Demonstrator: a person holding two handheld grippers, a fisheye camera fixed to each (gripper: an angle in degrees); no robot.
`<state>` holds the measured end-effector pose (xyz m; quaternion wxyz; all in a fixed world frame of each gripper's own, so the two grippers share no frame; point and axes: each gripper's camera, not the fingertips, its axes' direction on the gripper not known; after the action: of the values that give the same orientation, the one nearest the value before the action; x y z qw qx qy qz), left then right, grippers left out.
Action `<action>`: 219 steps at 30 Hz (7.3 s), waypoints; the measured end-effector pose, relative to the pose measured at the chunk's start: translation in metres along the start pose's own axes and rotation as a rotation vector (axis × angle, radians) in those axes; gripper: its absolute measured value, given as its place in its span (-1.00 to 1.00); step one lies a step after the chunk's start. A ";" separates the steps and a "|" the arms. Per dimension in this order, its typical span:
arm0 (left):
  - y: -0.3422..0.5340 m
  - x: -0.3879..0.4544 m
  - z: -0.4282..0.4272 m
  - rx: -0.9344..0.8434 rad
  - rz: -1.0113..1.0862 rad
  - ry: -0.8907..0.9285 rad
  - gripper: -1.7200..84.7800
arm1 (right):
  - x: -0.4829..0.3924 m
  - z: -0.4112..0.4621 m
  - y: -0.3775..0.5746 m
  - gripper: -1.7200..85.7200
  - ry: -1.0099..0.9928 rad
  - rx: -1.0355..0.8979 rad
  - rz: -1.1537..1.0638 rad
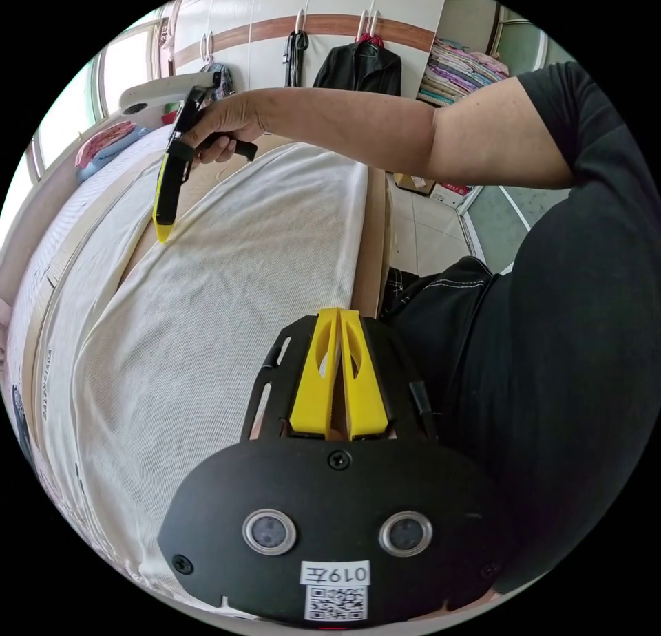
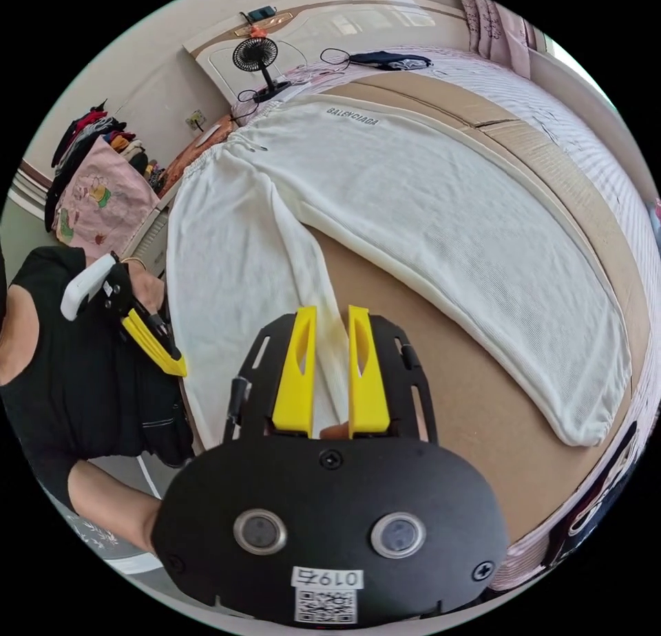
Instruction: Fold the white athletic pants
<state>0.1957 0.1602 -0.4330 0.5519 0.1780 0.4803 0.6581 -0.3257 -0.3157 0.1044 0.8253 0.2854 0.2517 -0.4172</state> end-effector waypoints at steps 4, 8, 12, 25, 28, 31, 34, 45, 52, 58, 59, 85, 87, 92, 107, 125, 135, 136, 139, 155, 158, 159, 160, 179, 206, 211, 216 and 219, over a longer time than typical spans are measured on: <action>-0.002 0.000 0.001 -0.002 0.000 0.003 -0.95 | -0.005 -0.001 0.001 -0.95 0.034 -0.021 -0.051; -0.004 -0.003 0.002 -0.001 -0.007 0.019 -0.95 | -0.006 -0.016 0.004 -0.98 0.116 0.023 -0.031; -0.007 -0.003 0.004 -0.006 -0.007 0.021 -0.95 | -0.004 -0.009 0.009 -0.98 0.122 -0.011 -0.022; -0.019 -0.001 0.013 -0.007 -0.013 0.019 -0.95 | 0.021 -0.069 0.081 -0.82 -0.086 0.052 0.039; -0.023 0.000 0.016 -0.010 -0.008 0.015 -0.95 | 0.017 -0.069 0.094 -0.82 -0.082 0.021 0.050; -0.030 0.007 0.018 -0.030 0.012 -0.024 -0.94 | 0.005 -0.066 0.104 -0.80 -0.079 -0.024 0.038; -0.047 0.025 0.017 -0.029 0.065 -0.163 -0.93 | -0.012 -0.070 0.114 -0.84 -0.013 -0.034 0.027; -0.124 0.055 0.076 -0.102 0.242 -0.316 -0.92 | -0.074 -0.094 0.163 -0.95 0.054 -0.028 0.036; -0.142 0.027 0.086 -0.129 0.222 -0.201 -0.94 | -0.125 -0.116 0.214 -0.96 0.124 0.062 0.064; -0.152 -0.048 0.056 -0.001 0.093 -0.024 -0.94 | -0.204 -0.175 0.298 -0.84 0.248 0.315 0.128; -0.155 -0.073 0.044 0.043 0.051 -0.011 -0.94 | -0.232 -0.187 0.320 -0.83 0.274 0.376 0.114; -0.318 -0.315 0.178 -0.117 0.002 0.050 -0.94 | -0.557 -0.164 0.469 -0.97 0.260 0.269 -0.009; -0.321 -0.316 0.185 -0.134 0.011 0.035 -0.94 | -0.568 -0.167 0.475 -0.97 0.265 0.274 -0.003; -0.329 -0.323 0.184 -0.115 0.004 -0.007 -0.94 | -0.598 -0.188 0.495 -0.84 0.293 0.280 0.019; -0.409 -0.319 0.242 -0.195 0.068 0.061 -0.94 | -0.656 -0.217 0.536 -0.82 0.416 0.210 0.101; -0.462 -0.315 0.269 -0.222 0.137 0.065 -0.93 | -0.701 -0.253 0.552 -0.78 0.454 0.199 0.163; -0.475 -0.308 0.270 -0.223 0.212 0.041 -0.95 | -0.716 -0.257 0.532 -0.89 0.492 0.175 0.180; -0.474 -0.307 0.269 -0.220 0.206 0.041 -0.95 | -0.720 -0.258 0.527 -0.88 0.497 0.161 0.178; -0.463 -0.308 0.253 -0.192 0.198 0.004 -0.95 | -0.734 -0.263 0.515 -0.83 0.507 0.121 0.182; -0.280 -0.386 0.145 -0.313 0.060 0.014 -0.94 | -0.826 -0.219 0.347 -0.80 0.483 0.121 -0.260; -0.270 -0.384 0.146 -0.316 0.046 0.023 -0.94 | -0.832 -0.213 0.329 -0.85 0.493 0.097 -0.282; -0.269 -0.383 0.144 -0.307 0.047 0.018 -0.94 | -0.833 -0.212 0.326 -0.88 0.492 0.091 -0.285; -0.267 -0.381 0.141 -0.301 0.054 0.012 -0.94 | -0.834 -0.209 0.319 -0.94 0.491 0.076 -0.288; -0.243 -0.348 0.085 -0.200 0.062 0.028 -0.94 | -0.843 -0.208 0.269 -0.80 0.461 0.000 -0.178; -0.003 -0.221 -0.112 0.038 -0.104 -0.197 -0.92 | -0.911 -0.208 0.151 -0.82 0.457 0.281 -0.377; 0.117 -0.153 -0.147 0.001 -0.233 -0.188 -0.92 | -0.936 -0.161 0.103 -0.82 0.413 0.167 -0.552; 0.193 -0.039 -0.159 0.002 -0.225 -0.338 -0.93 | -0.951 -0.140 0.067 -0.81 0.436 0.124 -0.592; 0.212 0.023 -0.154 -0.067 -0.198 -0.461 -0.93 | -0.961 -0.131 0.050 -0.81 0.412 0.111 -0.610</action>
<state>-0.0475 0.1288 -0.3375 0.7143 0.2572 0.3345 0.5584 -0.8115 0.3215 0.6524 0.5784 0.3194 0.4629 -0.5909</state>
